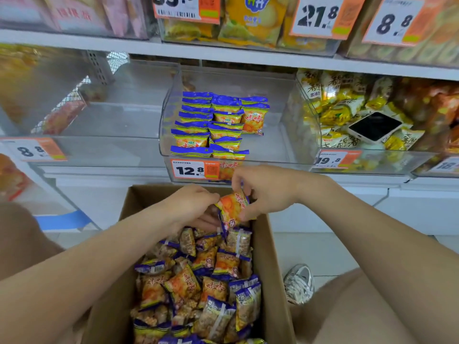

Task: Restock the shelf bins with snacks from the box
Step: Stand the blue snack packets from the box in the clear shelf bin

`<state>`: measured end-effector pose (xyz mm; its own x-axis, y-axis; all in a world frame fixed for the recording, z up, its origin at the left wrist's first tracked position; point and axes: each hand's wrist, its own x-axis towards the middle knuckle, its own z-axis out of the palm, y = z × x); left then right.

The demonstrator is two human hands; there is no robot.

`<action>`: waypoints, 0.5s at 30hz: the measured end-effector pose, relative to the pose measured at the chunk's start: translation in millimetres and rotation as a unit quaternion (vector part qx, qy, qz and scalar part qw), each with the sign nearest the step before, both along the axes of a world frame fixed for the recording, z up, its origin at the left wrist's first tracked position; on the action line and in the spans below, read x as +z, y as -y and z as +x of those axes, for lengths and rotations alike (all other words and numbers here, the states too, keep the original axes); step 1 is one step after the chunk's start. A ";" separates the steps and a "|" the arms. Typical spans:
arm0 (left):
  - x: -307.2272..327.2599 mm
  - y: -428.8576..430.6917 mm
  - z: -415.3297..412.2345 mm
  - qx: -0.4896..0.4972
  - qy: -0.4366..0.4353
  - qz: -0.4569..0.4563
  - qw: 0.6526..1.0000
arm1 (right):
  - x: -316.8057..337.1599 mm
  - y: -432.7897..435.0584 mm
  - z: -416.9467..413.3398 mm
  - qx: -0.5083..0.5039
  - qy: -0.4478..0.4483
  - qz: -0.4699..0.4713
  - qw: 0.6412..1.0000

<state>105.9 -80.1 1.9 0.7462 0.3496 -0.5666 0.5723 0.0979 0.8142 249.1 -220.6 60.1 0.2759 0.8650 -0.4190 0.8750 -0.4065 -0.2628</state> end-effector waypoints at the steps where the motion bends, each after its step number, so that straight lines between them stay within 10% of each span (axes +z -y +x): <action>1: 8.0 -2.3 -2.8 -0.001 0.005 -0.018 1.000 | 1.3 0.5 1.8 -0.012 0.005 0.030 0.999; 9: 59.6 -9.3 -16.6 -0.056 0.133 0.095 0.985 | 32.6 10.8 -0.3 -0.067 -0.114 0.188 0.973; 15: 74.9 -14.3 -0.2 0.008 0.315 0.134 0.940 | 50.3 8.5 3.4 -0.229 -0.307 0.373 0.845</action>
<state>105.7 -65.8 76.8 0.8971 0.4315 0.0949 -0.0302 -0.1545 0.9875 252.5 -229.1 110.4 0.5825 0.8127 0.0102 0.2762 -0.1862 -0.9429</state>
